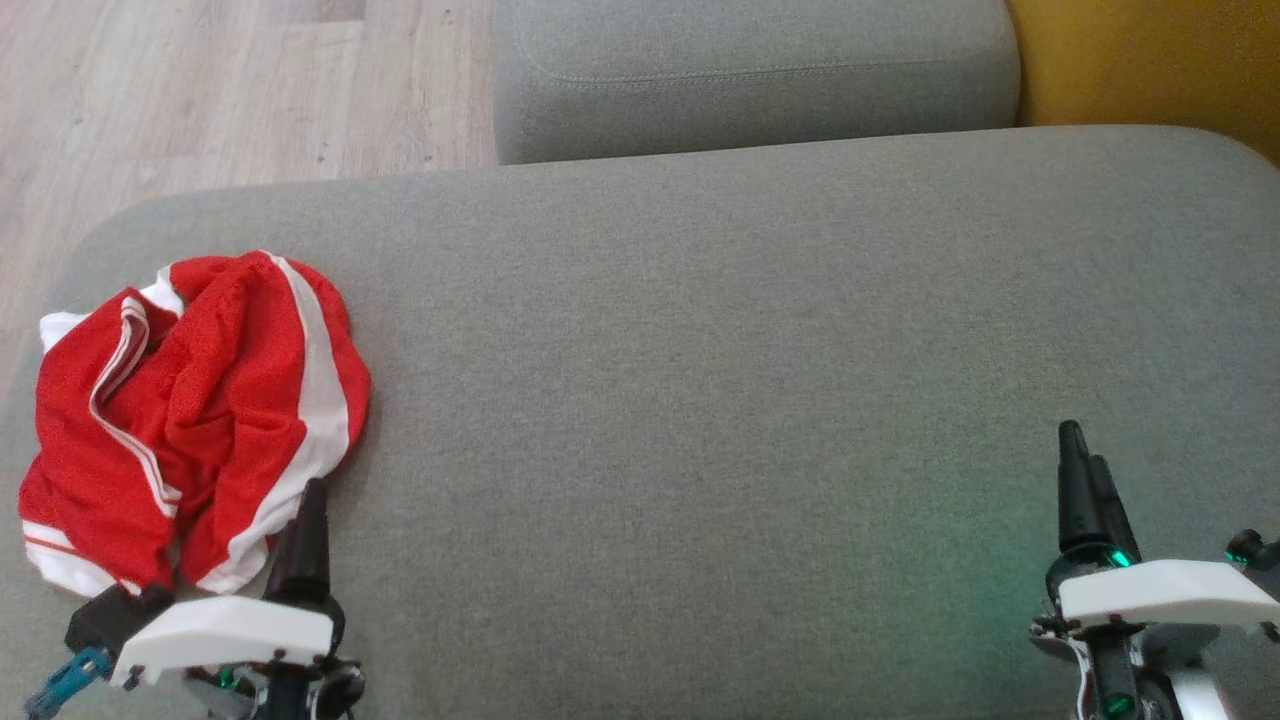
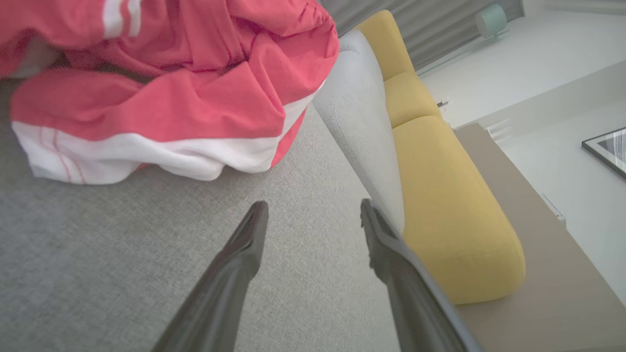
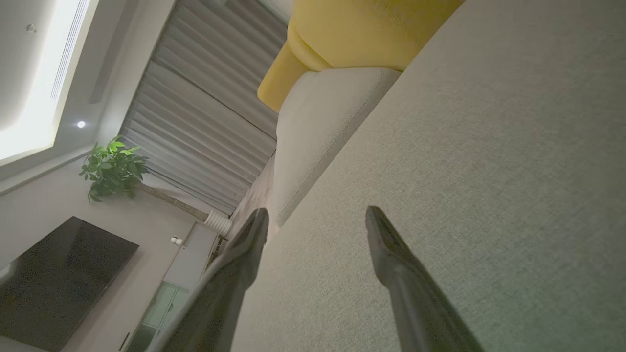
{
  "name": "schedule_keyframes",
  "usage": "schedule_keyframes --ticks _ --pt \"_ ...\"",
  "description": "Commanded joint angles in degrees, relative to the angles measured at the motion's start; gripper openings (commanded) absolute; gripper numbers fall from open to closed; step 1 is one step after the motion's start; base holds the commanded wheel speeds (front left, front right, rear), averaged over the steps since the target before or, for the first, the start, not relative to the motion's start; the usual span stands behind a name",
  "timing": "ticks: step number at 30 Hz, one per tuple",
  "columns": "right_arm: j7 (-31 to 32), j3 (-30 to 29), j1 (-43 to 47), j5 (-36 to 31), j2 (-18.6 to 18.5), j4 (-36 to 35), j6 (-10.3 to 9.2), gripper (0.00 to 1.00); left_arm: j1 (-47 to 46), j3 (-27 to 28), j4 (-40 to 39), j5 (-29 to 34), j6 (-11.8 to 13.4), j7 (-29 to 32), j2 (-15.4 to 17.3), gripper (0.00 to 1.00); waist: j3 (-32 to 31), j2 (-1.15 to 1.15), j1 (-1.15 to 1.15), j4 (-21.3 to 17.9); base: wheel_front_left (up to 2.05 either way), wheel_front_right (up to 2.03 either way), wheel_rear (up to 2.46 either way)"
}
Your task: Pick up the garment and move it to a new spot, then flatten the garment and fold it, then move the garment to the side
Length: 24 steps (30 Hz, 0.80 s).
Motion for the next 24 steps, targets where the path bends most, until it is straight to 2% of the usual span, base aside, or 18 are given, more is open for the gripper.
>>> schedule_keyframes --ticks 1,24 --pt "-0.83 0.85 -1.47 -2.39 -0.14 -2.55 0.18 1.0 -2.19 0.27 -2.43 2.17 0.24 -0.69 1.17 1.0 -0.03 0.0 0.0 0.02 0.0 0.0 0.0" --pt "-4.75 3.44 -0.8 -21.54 -0.18 -4.05 0.26 1.0 -1.59 -0.65 -3.1 19.81 1.98 -4.55 2.15 1.0 -0.26 0.0 0.0 0.27 0.0 0.0 0.0"
